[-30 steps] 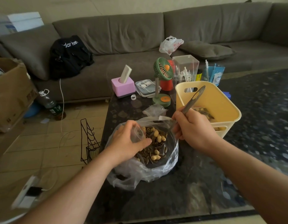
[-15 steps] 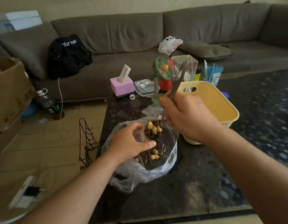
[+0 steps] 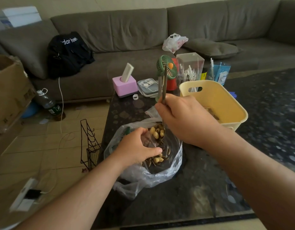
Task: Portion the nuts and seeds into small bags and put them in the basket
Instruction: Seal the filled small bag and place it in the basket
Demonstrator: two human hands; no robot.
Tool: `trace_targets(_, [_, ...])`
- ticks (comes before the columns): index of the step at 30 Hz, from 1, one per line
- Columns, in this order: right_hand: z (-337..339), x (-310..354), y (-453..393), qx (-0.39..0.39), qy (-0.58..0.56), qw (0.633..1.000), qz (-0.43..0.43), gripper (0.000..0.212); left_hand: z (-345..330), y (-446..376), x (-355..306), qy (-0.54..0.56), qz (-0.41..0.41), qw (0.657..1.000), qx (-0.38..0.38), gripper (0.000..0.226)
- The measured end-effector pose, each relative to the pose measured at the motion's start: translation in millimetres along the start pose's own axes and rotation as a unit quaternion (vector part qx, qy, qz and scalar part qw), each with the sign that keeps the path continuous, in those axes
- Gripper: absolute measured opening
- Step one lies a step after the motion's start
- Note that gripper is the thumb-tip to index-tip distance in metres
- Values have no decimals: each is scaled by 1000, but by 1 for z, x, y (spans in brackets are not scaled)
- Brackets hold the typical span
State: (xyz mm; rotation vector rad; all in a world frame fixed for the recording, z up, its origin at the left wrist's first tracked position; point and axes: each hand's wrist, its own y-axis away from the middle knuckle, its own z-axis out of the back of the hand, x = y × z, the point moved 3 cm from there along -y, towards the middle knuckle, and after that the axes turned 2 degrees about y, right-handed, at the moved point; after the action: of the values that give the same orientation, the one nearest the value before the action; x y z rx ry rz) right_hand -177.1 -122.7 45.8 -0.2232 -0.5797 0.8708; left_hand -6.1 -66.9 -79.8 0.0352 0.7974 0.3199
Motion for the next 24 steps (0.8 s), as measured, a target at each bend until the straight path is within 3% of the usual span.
trace_targets(5, [2, 5, 1, 44, -10, 999, 21, 26, 3, 1, 1, 14, -19, 1000, -11, 94])
trace_targets(13, [4, 14, 2, 18, 32, 997, 67, 26, 6, -1, 2, 20, -13, 998, -63, 95])
trace_targets(24, [4, 11, 3, 13, 27, 996, 80, 23, 9, 5, -3, -40, -20, 992, -114, 70])
